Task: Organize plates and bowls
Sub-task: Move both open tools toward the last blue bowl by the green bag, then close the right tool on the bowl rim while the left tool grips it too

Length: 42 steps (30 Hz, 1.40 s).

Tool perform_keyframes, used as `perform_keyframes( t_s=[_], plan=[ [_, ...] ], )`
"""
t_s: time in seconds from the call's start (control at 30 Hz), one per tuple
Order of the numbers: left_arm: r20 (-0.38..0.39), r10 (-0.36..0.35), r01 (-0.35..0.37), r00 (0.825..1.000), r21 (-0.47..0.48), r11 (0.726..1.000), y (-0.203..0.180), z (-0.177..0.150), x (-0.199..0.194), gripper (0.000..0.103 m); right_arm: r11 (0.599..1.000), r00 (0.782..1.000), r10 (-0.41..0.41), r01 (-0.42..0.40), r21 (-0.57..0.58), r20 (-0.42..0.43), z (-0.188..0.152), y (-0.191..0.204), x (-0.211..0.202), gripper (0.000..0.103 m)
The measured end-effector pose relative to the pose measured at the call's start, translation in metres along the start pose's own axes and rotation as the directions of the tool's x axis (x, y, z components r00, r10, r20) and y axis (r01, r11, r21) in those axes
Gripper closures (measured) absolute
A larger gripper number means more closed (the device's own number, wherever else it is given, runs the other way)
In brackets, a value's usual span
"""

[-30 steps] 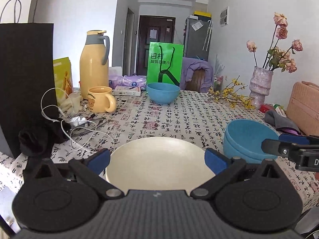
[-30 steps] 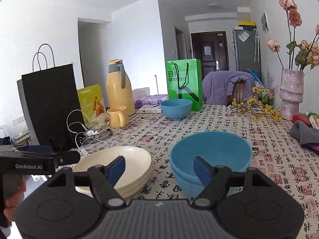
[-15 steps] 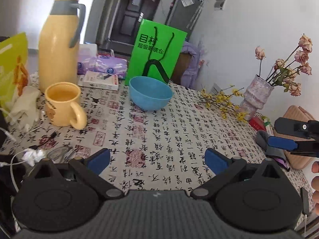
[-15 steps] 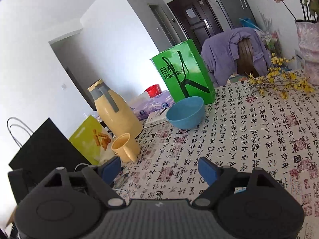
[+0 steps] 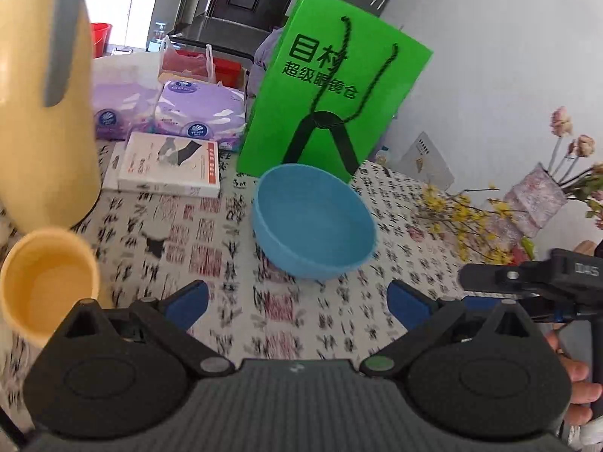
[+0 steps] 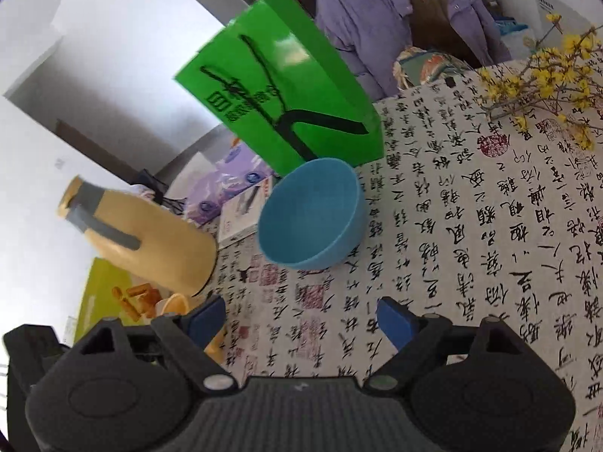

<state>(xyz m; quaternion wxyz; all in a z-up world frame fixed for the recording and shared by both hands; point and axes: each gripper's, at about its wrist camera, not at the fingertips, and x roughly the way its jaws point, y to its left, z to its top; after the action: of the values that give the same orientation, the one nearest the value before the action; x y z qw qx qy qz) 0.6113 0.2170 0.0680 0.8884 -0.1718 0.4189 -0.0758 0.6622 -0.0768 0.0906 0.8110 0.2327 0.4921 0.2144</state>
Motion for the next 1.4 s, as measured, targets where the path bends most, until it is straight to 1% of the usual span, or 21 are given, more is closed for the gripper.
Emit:
perform_keyframes(
  t_s=[0.1,0.17,0.2,0.23,0.27,0.33,0.37,0.43,0.47,0.5,0.53,0.6,0.63,0.73,0.83,0.9,1.03,1.13,1.23,1.4],
  plan=[
    [-0.028,0.032,-0.032,0.999,-0.024,0.999,0.007,0.024,0.035,0.001,0.995,0.998,-0.064,0.065,0.072,-0.021,0.029,-0.018,0.043,0.017],
    [-0.053,0.036,-0.038,0.998,-0.049,0.998,0.012,0.035,0.057,0.001,0.992,0.996,-0.079,0.082,0.099,-0.032,0.043,-0.027,0.066,0.020],
    [-0.058,0.051,-0.055,0.997,-0.062,0.997,0.014,0.039,0.068,0.003,0.989,0.995,-0.085,0.090,0.115,-0.046,0.048,-0.031,0.080,0.026],
    [-0.060,0.066,-0.070,0.996,-0.071,0.995,0.015,0.042,0.077,0.007,0.988,0.994,-0.091,0.097,0.117,-0.058,0.052,-0.033,0.090,0.031],
    [-0.063,0.069,-0.073,0.996,-0.066,0.995,0.015,0.043,0.086,0.009,0.988,0.993,-0.098,0.105,0.116,-0.067,0.054,-0.035,0.100,0.033],
    [-0.082,0.079,-0.085,0.994,-0.072,0.994,0.017,0.045,0.104,0.024,0.988,0.992,-0.105,0.113,0.107,-0.075,0.058,-0.035,0.117,0.042],
    [-0.097,0.080,-0.087,0.992,-0.069,0.994,0.018,0.045,0.113,0.028,0.988,0.993,-0.097,0.104,0.110,-0.074,0.060,-0.036,0.126,0.044],
    [-0.110,0.085,-0.093,0.990,-0.067,0.993,0.019,0.045,0.124,0.047,0.989,0.993,-0.097,0.104,0.107,-0.068,0.060,-0.035,0.138,0.058],
    [-0.114,0.087,-0.095,0.990,-0.071,0.993,0.020,0.045,0.128,0.052,0.988,0.991,-0.111,0.118,0.097,-0.070,0.060,-0.034,0.144,0.066],
    [-0.119,0.087,-0.097,0.989,-0.084,0.992,0.022,0.045,0.130,0.060,0.988,0.990,-0.119,0.125,0.090,-0.069,0.059,-0.032,0.148,0.074],
    [-0.127,0.082,-0.095,0.988,-0.100,0.990,0.025,0.045,0.132,0.069,0.988,0.989,-0.129,0.134,0.080,-0.066,0.059,-0.030,0.150,0.081],
    [-0.143,0.078,-0.097,0.987,-0.124,0.988,0.029,0.045,0.135,0.083,0.987,0.987,-0.152,0.154,0.043,-0.050,0.057,-0.026,0.152,0.082],
    [-0.144,0.086,-0.104,0.986,-0.126,0.987,0.029,0.045,0.134,0.089,0.987,0.987,-0.159,0.160,0.026,-0.039,0.057,-0.025,0.152,0.086],
    [-0.147,0.091,-0.111,0.985,-0.133,0.985,0.028,0.042,0.127,0.092,0.981,0.980,-0.196,0.196,-0.003,-0.021,0.053,-0.022,0.149,0.092],
    [-0.147,0.089,-0.108,0.985,-0.127,0.986,0.022,0.039,0.109,0.093,0.977,0.977,-0.213,0.213,-0.029,-0.016,0.048,-0.016,0.140,0.094],
    [-0.141,0.081,-0.100,0.987,-0.127,0.987,0.017,0.037,0.091,0.093,0.976,0.977,-0.214,0.214,-0.048,-0.006,0.043,-0.010,0.129,0.095],
    [-0.103,0.098,-0.107,0.990,-0.089,0.990,0.002,0.024,0.047,0.092,0.978,0.981,-0.196,0.196,-0.067,0.011,0.025,0.004,0.098,0.096],
    [-0.080,0.105,-0.110,0.991,-0.068,0.992,-0.009,0.007,0.012,0.092,0.977,0.981,-0.191,0.192,-0.090,0.023,0.001,0.016,0.073,0.096],
    [-0.057,0.091,-0.094,0.994,-0.061,0.994,-0.017,-0.017,-0.025,0.092,0.978,0.982,-0.181,0.185,-0.098,0.048,-0.031,0.028,0.042,0.096],
    [0.003,0.097,-0.096,0.995,-0.043,0.994,-0.034,-0.067,-0.088,0.092,0.978,0.983,-0.160,0.170,-0.121,0.093,-0.091,0.043,-0.009,0.096]
  ],
)
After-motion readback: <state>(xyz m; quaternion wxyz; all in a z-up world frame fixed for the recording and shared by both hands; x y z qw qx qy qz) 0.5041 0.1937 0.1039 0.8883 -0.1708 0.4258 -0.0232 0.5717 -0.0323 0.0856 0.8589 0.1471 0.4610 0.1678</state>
